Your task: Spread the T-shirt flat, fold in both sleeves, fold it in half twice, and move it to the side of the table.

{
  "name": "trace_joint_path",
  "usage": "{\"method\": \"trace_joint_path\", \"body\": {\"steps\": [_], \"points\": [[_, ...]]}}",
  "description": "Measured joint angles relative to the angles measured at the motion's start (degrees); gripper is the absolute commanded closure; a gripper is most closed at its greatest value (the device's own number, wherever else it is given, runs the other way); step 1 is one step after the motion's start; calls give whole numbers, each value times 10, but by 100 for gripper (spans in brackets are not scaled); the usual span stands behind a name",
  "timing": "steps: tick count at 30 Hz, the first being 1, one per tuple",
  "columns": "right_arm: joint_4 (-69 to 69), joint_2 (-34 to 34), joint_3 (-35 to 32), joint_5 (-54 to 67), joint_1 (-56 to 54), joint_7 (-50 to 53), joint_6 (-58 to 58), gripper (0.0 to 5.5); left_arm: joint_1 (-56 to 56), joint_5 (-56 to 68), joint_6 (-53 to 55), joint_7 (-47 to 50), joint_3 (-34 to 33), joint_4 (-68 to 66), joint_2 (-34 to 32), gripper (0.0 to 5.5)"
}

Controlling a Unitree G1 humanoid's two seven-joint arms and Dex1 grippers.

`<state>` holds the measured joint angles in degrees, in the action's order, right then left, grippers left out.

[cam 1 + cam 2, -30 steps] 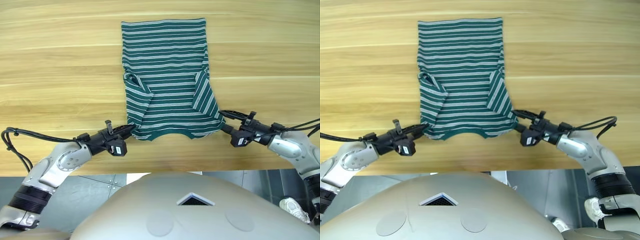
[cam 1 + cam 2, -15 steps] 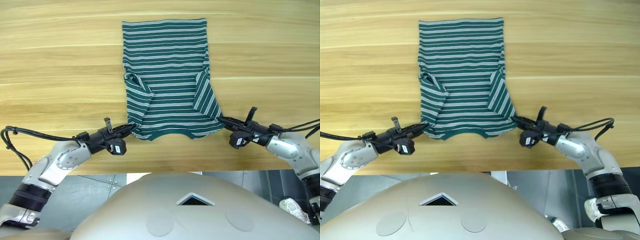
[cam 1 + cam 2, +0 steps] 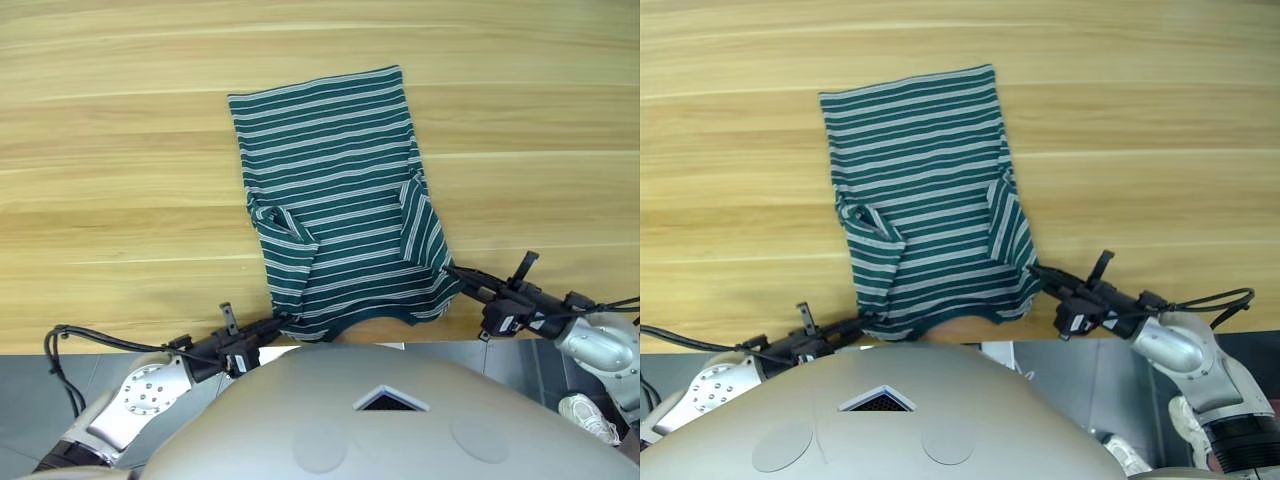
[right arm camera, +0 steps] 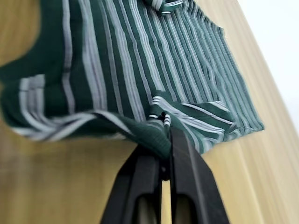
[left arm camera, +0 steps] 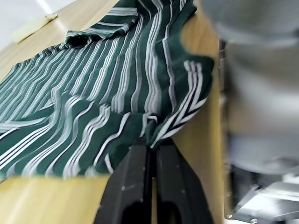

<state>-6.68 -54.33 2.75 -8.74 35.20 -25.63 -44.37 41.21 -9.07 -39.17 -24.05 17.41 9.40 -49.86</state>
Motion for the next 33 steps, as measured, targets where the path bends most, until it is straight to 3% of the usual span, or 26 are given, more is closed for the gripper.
{"method": "trace_joint_path", "body": {"steps": [5, 16, 24, 33], "points": [[-4, 55, 2, 7, -114, 1, 34, 550, -143, 27, 25, 55, -90, -6, 73, 550], [71, 203, 41, -61, -376, 52, 137, 550, -333, 9, 92, 60, -99, -109, 157, 550], [314, 289, 83, -155, -571, 151, 169, 550, -534, -31, 87, 83, -94, -323, 205, 550], [550, 336, 124, -195, -702, 235, 148, 550, -671, -53, 32, 103, -86, -543, 240, 550]]}}
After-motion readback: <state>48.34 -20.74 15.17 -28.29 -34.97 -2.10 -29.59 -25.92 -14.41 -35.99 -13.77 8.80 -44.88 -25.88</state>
